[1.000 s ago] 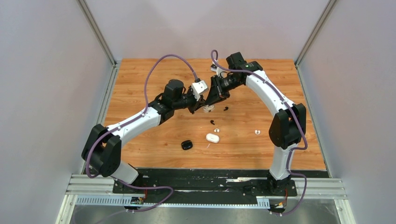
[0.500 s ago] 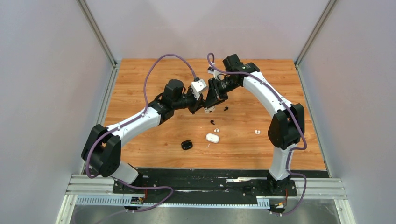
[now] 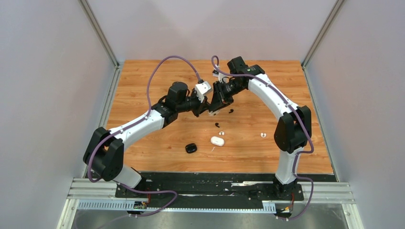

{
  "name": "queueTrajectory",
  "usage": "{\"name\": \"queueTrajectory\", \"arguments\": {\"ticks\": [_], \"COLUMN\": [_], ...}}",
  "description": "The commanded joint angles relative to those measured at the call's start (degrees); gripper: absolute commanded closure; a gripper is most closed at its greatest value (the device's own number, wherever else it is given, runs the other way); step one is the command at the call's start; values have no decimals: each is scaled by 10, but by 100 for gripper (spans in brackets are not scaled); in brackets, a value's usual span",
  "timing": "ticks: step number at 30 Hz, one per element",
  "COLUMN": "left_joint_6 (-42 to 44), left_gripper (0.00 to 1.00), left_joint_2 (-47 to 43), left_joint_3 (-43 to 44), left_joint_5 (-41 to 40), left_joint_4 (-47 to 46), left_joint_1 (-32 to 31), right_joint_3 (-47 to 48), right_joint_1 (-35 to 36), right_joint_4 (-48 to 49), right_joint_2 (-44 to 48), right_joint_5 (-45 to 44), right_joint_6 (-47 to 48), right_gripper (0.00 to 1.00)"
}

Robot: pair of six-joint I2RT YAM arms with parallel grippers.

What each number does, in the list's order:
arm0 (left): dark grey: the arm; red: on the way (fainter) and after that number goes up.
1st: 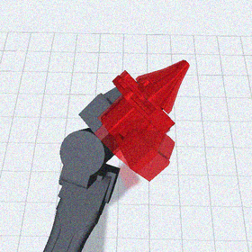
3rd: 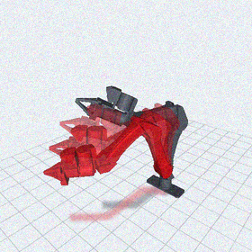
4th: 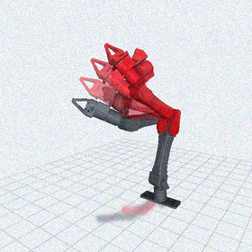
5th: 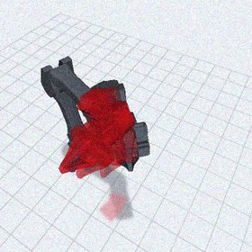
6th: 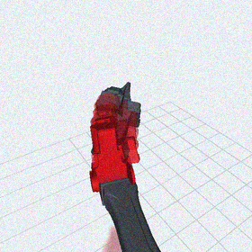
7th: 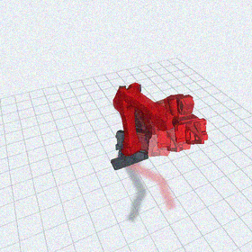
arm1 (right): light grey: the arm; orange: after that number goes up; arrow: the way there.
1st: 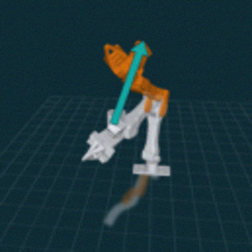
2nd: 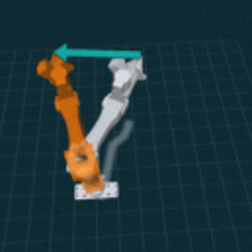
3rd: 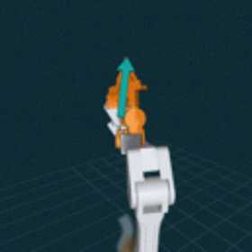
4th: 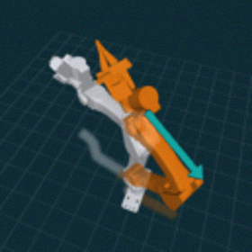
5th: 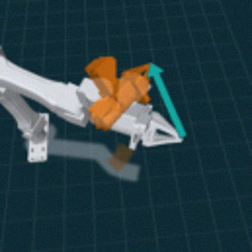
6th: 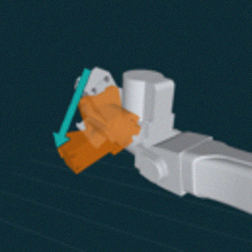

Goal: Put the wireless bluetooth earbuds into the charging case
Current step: Place the earbud in the charging case.

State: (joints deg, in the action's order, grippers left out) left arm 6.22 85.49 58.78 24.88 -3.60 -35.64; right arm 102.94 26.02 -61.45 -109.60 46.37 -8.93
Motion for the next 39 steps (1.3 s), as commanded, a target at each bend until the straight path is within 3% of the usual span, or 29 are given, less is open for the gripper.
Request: {"name": "queueTrajectory", "arguments": {"ticks": [1, 16, 24, 29, 39], "left_joint_6": [-17, -21, -23, -23, -32], "left_gripper": [100, 100, 100, 100, 100], "left_joint_2": [-27, -30, -33, -34, -37], "left_joint_3": [2, -1, -12, -17, -19], "left_joint_5": [-6, 11, 23, 22, 25], "left_joint_4": [-29, -35, -38, -40, -44], "left_joint_1": [-3, -4, -7, -7, -7], "right_joint_3": [-1, 8, 21, 42, 34], "right_joint_1": [5, 11, 22, 21, 22], "right_joint_4": [-6, -13, -19, -28, -27], "right_joint_2": [25, 17, 22, 31, 56], "right_joint_5": [-6, -50, -97, -120, -133], "right_joint_6": [1, 0, 1, 8, 19], "right_gripper": [100, 100, 79, 71, 69]}}
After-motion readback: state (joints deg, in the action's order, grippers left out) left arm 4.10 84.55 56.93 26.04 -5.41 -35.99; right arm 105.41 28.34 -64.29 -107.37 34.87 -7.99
